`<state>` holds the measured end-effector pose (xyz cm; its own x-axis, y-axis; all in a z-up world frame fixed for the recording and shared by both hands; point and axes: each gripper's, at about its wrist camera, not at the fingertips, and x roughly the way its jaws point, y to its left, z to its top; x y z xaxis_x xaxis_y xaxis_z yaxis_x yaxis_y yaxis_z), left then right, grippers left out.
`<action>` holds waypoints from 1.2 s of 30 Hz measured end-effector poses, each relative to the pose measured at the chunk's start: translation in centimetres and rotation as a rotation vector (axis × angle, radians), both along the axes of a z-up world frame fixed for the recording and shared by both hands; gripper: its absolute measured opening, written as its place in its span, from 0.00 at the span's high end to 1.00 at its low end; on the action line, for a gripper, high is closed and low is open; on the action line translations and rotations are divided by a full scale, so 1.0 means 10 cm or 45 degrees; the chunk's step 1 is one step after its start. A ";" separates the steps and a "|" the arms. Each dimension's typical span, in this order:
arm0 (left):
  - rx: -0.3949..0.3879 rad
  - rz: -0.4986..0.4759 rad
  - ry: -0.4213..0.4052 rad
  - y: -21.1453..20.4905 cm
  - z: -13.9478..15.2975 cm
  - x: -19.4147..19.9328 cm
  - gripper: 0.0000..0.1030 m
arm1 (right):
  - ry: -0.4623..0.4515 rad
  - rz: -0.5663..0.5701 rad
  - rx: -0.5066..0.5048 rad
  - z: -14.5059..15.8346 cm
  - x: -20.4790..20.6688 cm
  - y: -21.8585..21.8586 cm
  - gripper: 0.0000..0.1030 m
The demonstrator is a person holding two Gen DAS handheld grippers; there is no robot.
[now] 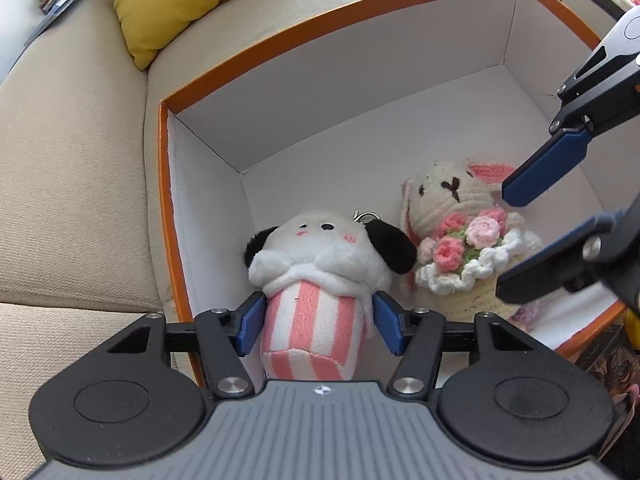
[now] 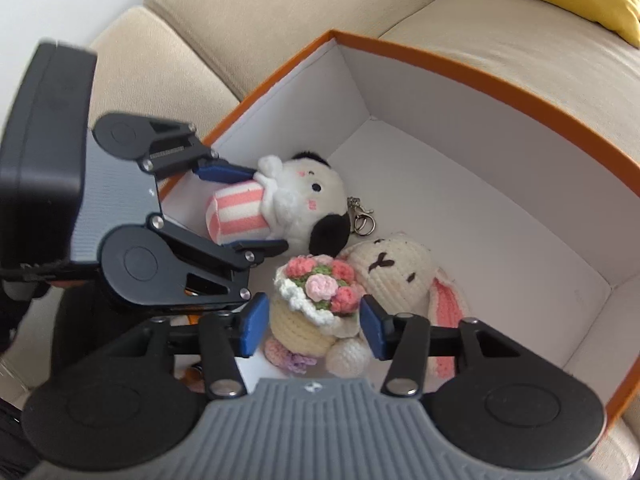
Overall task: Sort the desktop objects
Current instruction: 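Lower both plush toys into the box and open both grippers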
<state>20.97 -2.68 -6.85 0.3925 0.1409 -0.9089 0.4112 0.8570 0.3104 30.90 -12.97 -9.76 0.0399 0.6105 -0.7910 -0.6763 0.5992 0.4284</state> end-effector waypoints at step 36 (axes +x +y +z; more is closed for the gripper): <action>-0.540 0.319 -0.150 1.03 0.42 -0.18 0.77 | -0.045 -0.052 -0.199 -0.06 0.00 0.48 0.40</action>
<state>19.15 7.65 -2.60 0.4973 -0.1280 -0.8581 0.1599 0.9856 -0.0544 30.89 -8.22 -10.39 0.0918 0.4776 -0.8738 -0.6632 0.6839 0.3041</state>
